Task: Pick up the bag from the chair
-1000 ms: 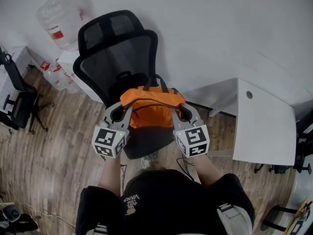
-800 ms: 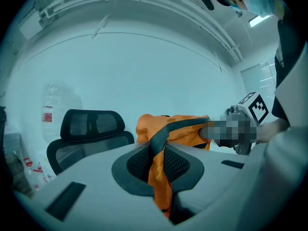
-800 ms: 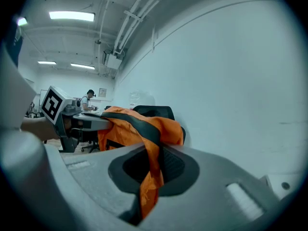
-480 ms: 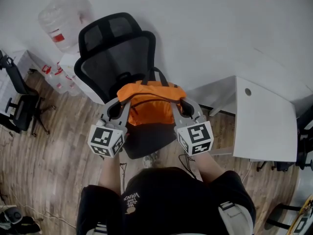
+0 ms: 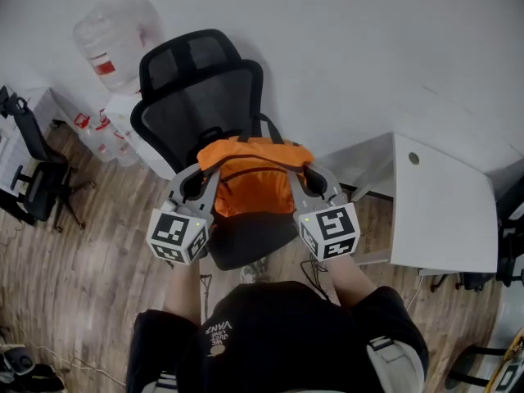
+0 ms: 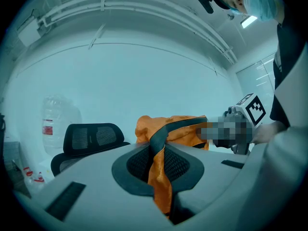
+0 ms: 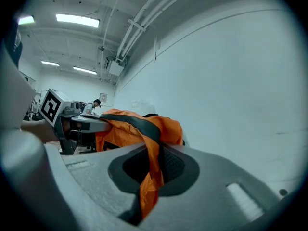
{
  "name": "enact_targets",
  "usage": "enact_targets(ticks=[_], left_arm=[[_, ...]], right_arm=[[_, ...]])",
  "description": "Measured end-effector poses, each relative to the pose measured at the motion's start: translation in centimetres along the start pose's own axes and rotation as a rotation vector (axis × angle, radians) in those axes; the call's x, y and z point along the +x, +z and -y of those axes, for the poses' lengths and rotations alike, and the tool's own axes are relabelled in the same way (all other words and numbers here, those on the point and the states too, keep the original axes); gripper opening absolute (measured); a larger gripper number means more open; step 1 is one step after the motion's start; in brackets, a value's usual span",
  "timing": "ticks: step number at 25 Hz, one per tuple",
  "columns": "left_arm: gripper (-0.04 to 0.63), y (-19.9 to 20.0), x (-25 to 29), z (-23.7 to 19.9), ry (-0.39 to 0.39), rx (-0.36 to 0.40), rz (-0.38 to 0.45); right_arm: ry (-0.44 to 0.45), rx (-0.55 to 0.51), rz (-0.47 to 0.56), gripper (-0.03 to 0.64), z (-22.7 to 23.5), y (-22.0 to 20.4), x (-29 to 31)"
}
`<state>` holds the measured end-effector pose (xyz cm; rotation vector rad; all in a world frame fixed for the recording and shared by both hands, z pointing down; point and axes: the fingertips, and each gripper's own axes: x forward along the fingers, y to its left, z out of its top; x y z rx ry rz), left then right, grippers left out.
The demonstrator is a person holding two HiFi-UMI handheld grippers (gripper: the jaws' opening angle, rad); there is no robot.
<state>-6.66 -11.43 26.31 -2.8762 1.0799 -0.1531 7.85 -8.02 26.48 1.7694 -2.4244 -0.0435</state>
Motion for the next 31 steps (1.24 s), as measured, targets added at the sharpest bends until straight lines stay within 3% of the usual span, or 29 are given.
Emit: enact_targets(ticks=[31], left_arm=[[0.040, 0.4, -1.8, 1.8, 0.005, 0.005, 0.007]], right_arm=[[0.000, -0.002, 0.019, 0.017, -0.7, 0.2, -2.0]])
